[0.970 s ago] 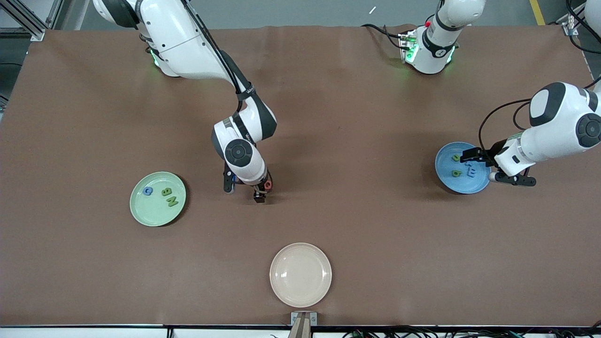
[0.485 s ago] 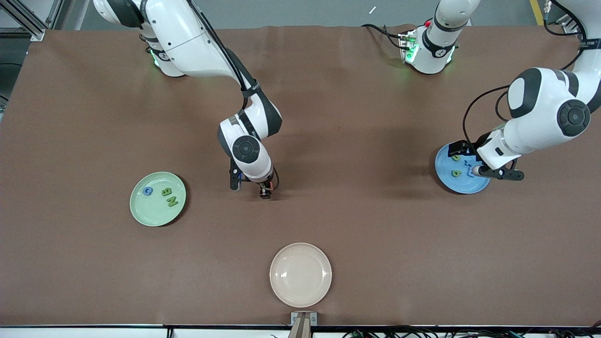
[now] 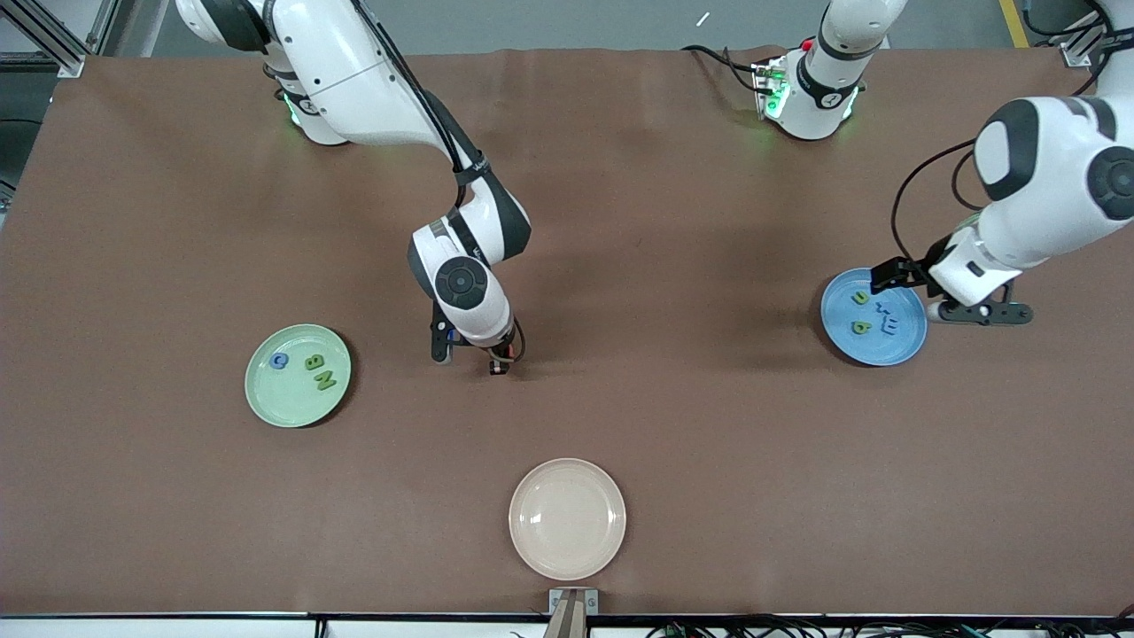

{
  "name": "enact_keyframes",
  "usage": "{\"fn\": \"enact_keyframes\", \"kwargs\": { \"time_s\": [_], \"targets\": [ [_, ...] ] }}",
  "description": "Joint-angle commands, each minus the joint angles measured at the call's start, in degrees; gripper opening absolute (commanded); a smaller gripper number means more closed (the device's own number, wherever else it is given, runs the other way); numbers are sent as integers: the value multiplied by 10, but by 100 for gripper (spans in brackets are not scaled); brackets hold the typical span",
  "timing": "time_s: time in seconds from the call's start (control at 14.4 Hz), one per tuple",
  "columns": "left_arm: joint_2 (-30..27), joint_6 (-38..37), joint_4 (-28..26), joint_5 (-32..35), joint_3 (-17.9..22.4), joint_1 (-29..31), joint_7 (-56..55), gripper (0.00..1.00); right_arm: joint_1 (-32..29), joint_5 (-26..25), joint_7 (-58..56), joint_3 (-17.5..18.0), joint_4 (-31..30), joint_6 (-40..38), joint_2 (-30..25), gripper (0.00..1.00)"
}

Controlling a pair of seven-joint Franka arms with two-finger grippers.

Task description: Sort upper and lower case letters into plates

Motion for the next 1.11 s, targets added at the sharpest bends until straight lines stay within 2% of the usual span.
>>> {"fn": "enact_keyframes", "kwargs": {
  "time_s": [0.0,0.21,0.49,0.76,1.04],
  "targets": [
    [-9,-114,112,-13,12,3,-3,99,-30,3,-39,-1,-2,-8,-6,0],
    [-3,-167,188,-15,18,3,-5,99,-65,3,-102,-3,-3,-41,-40,0],
    [-3,-226,244,-15,23,3,-2,99,-132,2,-228,-3,-31,-114,-106,0],
    [-4,-270,295,-15,25,3,1,99,-190,-10,-375,-7,-133,-111,-198,0],
    [-7,-289,316,-15,25,1,0,99,-250,-53,-455,-9,-188,-52,-207,0]
  ]
}}
